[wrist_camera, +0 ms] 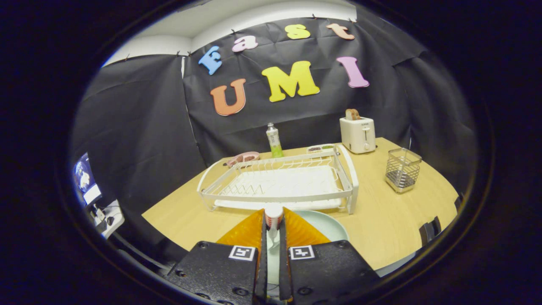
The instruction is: Take the plate from the dish rack, then take the spoon from the basket and place it into the plate.
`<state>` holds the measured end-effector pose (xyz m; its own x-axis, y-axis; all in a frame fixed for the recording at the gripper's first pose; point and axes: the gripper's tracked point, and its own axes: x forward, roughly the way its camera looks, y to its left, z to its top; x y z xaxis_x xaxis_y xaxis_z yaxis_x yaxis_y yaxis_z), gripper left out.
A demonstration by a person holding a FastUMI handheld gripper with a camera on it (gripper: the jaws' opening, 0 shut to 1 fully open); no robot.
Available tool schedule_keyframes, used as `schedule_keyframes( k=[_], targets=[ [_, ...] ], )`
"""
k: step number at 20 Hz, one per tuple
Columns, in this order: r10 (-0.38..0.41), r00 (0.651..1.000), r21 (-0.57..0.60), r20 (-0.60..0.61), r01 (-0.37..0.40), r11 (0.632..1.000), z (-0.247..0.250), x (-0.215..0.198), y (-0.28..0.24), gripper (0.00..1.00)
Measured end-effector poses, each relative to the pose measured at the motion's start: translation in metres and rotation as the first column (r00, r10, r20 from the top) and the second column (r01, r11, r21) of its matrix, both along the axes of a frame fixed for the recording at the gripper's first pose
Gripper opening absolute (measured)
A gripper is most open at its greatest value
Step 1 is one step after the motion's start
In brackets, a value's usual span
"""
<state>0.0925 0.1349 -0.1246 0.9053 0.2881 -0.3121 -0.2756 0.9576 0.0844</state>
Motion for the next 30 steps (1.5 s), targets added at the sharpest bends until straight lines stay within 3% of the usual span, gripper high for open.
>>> schedule_keyframes(
  k=[8,10,11,12,16,17,30],
  targets=[
    [-0.089,0.992,-0.123,-0.089,0.078,0.989,0.004,0.015,-0.022,0.23],
    [-0.127,0.990,-0.146,-0.066,0.116,0.982,0.014,0.020,-0.034,0.32],
    [-0.139,0.989,-0.143,-0.050,0.130,0.981,0.019,0.019,-0.037,0.44],
    [-0.153,0.987,-0.129,-0.043,0.146,0.981,0.023,0.020,-0.042,0.49],
    [-0.214,0.977,-0.102,-0.003,0.213,0.972,0.037,0.013,-0.059,0.93],
    [-0.221,0.975,-0.096,0.010,0.221,0.970,0.042,0.009,-0.063,1.00],
    [-0.261,0.941,0.007,0.213,0.266,0.964,0.115,-0.081,-0.105,1.00]
  ],
)
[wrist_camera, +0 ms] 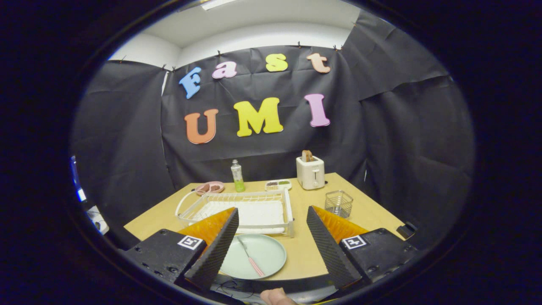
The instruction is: Take the plate from the dish rack, then take the spoon from the basket and place it into the plate.
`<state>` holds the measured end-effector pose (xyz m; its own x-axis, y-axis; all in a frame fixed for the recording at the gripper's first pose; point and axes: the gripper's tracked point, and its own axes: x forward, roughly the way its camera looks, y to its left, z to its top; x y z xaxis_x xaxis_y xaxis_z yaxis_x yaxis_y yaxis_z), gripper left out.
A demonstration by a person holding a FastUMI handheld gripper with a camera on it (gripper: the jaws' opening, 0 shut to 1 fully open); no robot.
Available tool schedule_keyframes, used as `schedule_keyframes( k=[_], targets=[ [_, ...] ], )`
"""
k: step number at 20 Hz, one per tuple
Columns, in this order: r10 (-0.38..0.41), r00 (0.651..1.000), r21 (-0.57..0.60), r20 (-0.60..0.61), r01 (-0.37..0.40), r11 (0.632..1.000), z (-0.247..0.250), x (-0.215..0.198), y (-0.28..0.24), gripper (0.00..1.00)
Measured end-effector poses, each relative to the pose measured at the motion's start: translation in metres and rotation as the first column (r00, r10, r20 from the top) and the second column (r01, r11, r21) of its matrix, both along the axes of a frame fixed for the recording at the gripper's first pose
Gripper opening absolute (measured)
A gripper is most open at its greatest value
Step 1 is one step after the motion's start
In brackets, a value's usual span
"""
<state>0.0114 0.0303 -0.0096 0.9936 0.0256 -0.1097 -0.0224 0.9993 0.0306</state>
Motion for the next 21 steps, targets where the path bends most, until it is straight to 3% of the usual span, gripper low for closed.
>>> schedule_keyframes(
  k=[3,10,16,21],
  targets=[
    [-0.015,1.000,0.014,0.011,0.015,1.000,0.001,-0.014,-0.008,1.00],
    [0.033,0.999,0.005,0.016,-0.033,0.999,-0.003,-0.018,-0.005,1.00],
    [-0.020,0.999,-0.011,0.040,0.020,1.000,-0.001,-0.013,-0.020,1.00],
    [-0.017,1.000,0.004,0.014,0.017,1.000,-0.009,-0.011,-0.020,1.00]
  ],
)
